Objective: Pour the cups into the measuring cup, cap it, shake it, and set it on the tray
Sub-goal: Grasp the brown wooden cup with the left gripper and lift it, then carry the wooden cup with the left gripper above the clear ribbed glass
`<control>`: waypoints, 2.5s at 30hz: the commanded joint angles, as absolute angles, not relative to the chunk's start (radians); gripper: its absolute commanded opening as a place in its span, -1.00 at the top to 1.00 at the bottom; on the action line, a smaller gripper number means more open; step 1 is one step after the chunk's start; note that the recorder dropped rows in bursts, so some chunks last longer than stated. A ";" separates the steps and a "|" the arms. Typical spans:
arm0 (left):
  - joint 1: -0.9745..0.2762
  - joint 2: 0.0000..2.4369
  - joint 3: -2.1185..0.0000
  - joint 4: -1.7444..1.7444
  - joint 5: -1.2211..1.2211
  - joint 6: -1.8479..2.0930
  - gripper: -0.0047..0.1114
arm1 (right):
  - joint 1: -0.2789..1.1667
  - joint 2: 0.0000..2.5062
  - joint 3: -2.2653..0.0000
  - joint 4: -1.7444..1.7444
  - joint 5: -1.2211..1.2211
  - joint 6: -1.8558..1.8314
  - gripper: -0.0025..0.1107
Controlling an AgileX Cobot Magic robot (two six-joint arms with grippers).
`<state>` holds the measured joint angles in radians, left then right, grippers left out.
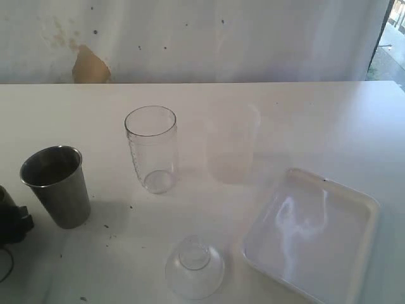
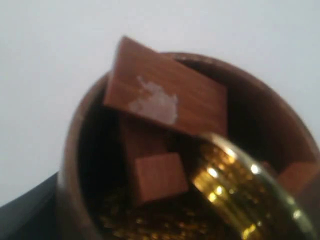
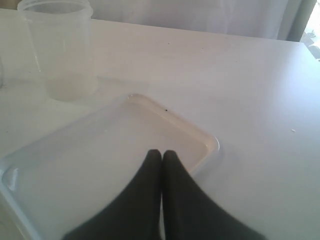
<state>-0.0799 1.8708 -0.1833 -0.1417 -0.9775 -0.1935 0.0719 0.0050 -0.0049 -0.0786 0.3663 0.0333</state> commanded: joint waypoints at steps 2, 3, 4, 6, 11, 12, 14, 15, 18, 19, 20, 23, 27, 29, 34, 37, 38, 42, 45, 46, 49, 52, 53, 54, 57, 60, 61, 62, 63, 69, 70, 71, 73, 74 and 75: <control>-0.082 1.877 -0.182 -0.073 -0.923 -0.195 0.90 | 0.069 0.000 0.000 -0.082 0.351 0.022 0.96; -0.082 1.877 -0.182 -0.077 -0.923 -0.195 0.90 | 0.069 0.000 0.000 -0.082 0.351 0.022 0.96; -0.082 1.877 -0.182 -0.087 -0.923 -0.195 0.90 | 0.069 0.000 0.000 -0.080 0.351 0.022 0.96; -0.082 1.877 -0.182 -0.092 -0.921 -0.203 0.90 | 0.069 0.000 0.000 -0.080 0.351 0.022 0.96; -0.082 1.844 -0.182 -0.117 -0.904 -0.180 0.90 | 0.069 0.000 0.000 -0.080 0.351 0.022 0.96; -0.082 1.828 -0.182 -0.142 -0.904 -0.180 0.90 | 0.069 0.000 0.000 -0.080 0.351 0.022 0.96; -0.082 1.790 -0.182 -0.203 -0.904 -0.180 0.91 | 0.069 0.000 0.000 -0.080 0.351 0.022 0.96; -0.082 1.769 -0.182 -0.235 -0.904 -0.178 0.91 | 0.069 0.000 0.000 -0.080 0.351 0.022 0.96; -0.082 1.706 -0.182 -0.276 -0.898 -0.139 0.91 | 0.069 0.000 0.000 -0.080 0.351 0.022 0.96; -0.082 1.680 -0.182 -0.276 -0.880 -0.116 0.91 | 0.069 0.000 0.000 -0.080 0.351 0.022 0.96; -0.082 1.652 -0.182 -0.276 -0.858 -0.092 0.91 | 0.069 0.000 0.000 -0.080 0.351 0.022 0.96; -0.082 1.565 -0.182 -0.305 -0.822 -0.044 0.91 | 0.069 0.000 0.000 -0.080 0.351 0.022 0.96; -0.082 1.455 -0.188 -0.345 -0.845 -0.044 0.91 | 0.069 0.000 0.000 -0.080 0.351 0.022 0.96; -0.082 1.406 -0.215 -0.347 -0.815 -0.021 0.91 | 0.069 0.000 0.000 -0.080 0.351 0.022 0.96; -0.082 1.303 -0.389 -0.347 -0.491 0.058 0.91 | 0.069 0.000 0.000 -0.080 0.351 0.022 0.96; -0.082 1.285 -0.546 -0.312 -0.285 0.161 0.91 | 0.069 0.000 0.000 -0.080 0.351 0.022 0.96; -0.082 1.282 -0.587 -0.305 -0.238 0.181 0.91 | 0.069 0.000 0.000 -0.080 0.351 0.022 0.96; -0.082 1.288 -0.756 -0.302 -0.084 0.210 0.91 | 0.069 0.000 0.000 -0.080 0.351 0.022 0.96; -0.083 1.316 -0.853 -0.313 0.000 0.184 0.91 | 0.069 0.000 0.000 -0.080 0.351 0.022 0.96; -0.085 1.332 -0.871 -0.313 0.020 0.174 0.91 | 0.069 0.000 0.000 -0.080 0.351 0.022 0.96; -0.113 1.391 -0.918 -0.313 0.086 0.175 0.91 | 0.069 0.000 0.000 -0.080 0.351 0.022 0.96; -0.177 1.457 -0.930 -0.332 0.102 0.171 0.91 | 0.069 0.000 0.000 -0.080 0.351 0.022 0.96; -0.199 1.473 -0.930 -0.332 0.093 0.177 0.91 | 0.069 0.000 0.000 -0.080 0.351 0.022 0.96; -0.225 1.491 -0.930 -0.322 0.062 0.196 0.91 | 0.069 0.000 0.000 -0.080 0.351 0.022 0.96; -0.272 1.518 -0.931 -0.307 -0.127 0.238 0.91 | 0.069 0.000 0.000 -0.080 0.351 0.022 0.96; -0.281 1.546 -0.969 -0.307 -0.221 0.145 0.91 | 0.069 0.000 0.000 -0.080 0.351 0.022 0.96; -0.281 1.566 -0.996 -0.307 -0.192 0.113 0.91 | 0.069 0.000 0.000 -0.080 0.351 0.022 0.96; -0.281 1.590 -1.026 -0.302 -0.152 0.105 0.91 | 0.069 0.000 0.000 -0.080 0.351 0.022 0.96; -0.281 1.611 -1.050 -0.275 -0.111 0.105 0.91 | 0.069 0.000 0.000 -0.080 0.351 0.022 0.96; -0.303 1.758 -1.216 -0.132 0.006 0.112 0.92 | 0.069 0.000 0.000 -0.080 0.351 0.022 0.96; -0.303 1.778 -1.237 -0.125 0.006 0.112 0.92 | 0.069 0.000 0.000 -0.080 0.351 0.022 0.96; -0.303 1.796 -1.268 -0.123 0.008 0.112 0.92 | 0.069 0.000 0.000 -0.080 0.351 0.022 0.96; -0.303 1.827 -1.298 -0.118 0.010 0.112 0.92 | 0.069 0.000 0.000 -0.082 0.351 0.022 0.96; -0.306 1.841 -1.307 -0.112 0.010 0.116 0.92 | 0.069 0.000 0.000 -0.082 0.351 0.022 0.96; -0.310 1.852 -1.314 -0.107 0.008 0.139 0.92 | 0.069 0.000 0.000 -0.082 0.351 0.022 0.96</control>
